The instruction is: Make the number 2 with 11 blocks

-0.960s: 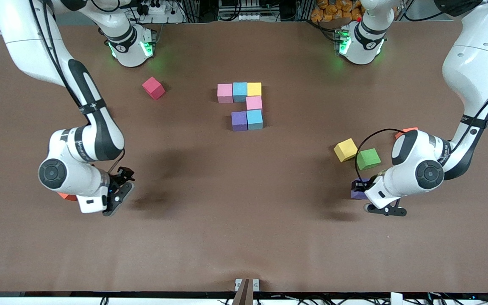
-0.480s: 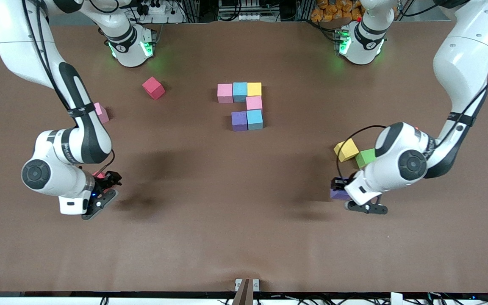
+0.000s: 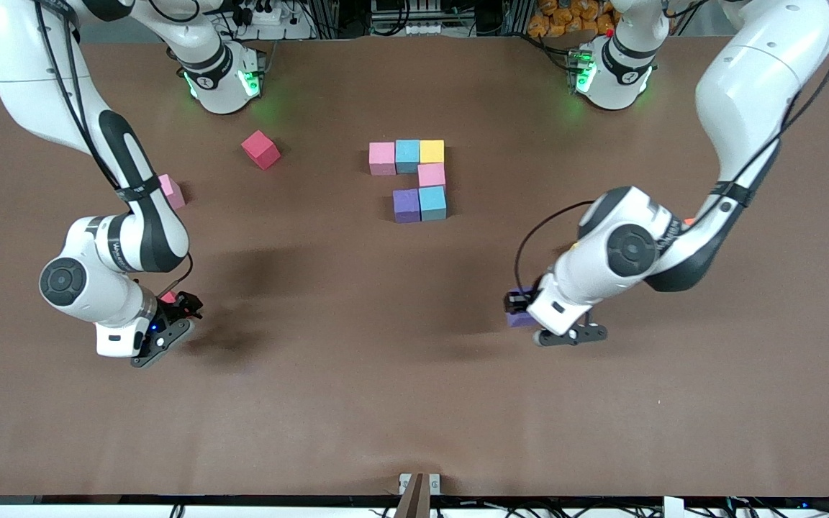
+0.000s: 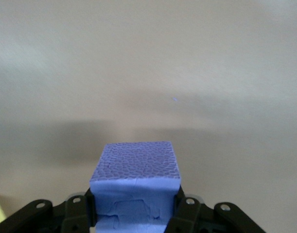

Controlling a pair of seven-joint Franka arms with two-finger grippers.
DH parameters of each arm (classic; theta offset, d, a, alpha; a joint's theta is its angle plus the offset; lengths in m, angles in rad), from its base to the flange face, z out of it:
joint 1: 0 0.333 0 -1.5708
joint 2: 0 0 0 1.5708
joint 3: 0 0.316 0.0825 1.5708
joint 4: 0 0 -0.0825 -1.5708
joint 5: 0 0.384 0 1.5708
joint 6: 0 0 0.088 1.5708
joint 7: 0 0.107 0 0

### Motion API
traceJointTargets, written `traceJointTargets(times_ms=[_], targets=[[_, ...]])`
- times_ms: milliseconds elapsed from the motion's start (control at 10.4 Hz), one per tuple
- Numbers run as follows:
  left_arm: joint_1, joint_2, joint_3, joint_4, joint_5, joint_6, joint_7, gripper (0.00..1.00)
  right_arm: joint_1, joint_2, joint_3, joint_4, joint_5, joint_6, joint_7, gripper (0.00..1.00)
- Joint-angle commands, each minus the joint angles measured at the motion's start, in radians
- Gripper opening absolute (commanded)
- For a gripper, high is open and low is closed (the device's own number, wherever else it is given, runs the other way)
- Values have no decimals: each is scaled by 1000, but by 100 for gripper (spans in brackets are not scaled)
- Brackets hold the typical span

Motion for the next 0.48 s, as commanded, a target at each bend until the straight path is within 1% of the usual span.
traceJointTargets(times_ms=[0, 96, 192, 384], targets=[[-57, -15, -18, 7, -17, -11, -238, 31, -7, -39, -5, -40, -45, 23, 18, 100], [-94, -15, -29, 7, -15, -11, -340, 31, -8, -39, -18, -45, -45, 20, 17, 100], [-138, -15, -29, 15, -17, -10, -457, 31, -8, -44, -18, -71, -45, 27, 17, 100], [-233, -10, -27, 42, -14, -5, -704, 31, -29, -41, -18, -77, -45, 23, 12, 100]])
